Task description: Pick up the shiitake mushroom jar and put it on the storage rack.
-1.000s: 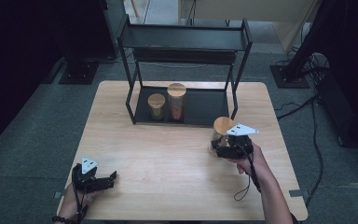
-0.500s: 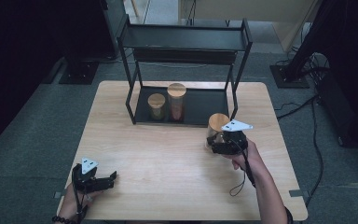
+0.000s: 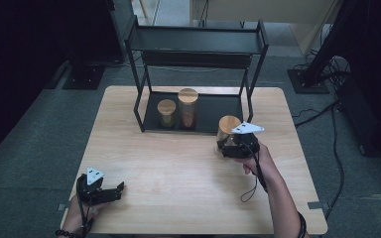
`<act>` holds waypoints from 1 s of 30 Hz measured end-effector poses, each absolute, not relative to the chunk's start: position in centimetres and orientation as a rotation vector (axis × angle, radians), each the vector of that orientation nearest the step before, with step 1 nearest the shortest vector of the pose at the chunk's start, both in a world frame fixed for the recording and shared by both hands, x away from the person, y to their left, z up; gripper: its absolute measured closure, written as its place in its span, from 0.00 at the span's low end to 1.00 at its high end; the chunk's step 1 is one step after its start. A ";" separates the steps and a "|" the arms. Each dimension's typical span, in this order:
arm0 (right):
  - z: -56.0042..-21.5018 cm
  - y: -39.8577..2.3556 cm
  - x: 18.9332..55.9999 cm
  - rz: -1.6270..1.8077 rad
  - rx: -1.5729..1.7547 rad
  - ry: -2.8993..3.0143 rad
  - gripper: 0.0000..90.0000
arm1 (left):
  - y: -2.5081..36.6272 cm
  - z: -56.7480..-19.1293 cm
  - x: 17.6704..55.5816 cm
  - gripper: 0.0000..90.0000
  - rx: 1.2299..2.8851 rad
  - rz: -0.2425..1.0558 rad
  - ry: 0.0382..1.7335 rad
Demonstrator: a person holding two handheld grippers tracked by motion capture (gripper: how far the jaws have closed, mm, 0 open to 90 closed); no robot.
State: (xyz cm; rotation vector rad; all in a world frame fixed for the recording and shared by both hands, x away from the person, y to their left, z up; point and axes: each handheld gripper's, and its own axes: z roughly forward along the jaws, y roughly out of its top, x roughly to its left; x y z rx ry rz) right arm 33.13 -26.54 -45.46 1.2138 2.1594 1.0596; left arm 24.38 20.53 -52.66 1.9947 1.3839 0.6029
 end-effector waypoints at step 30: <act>-44.8 -24.7 37.3 1.063 1.232 2.139 0.28 | 20.5 -52.7 24.4 0.00 1.994 0.602 1.384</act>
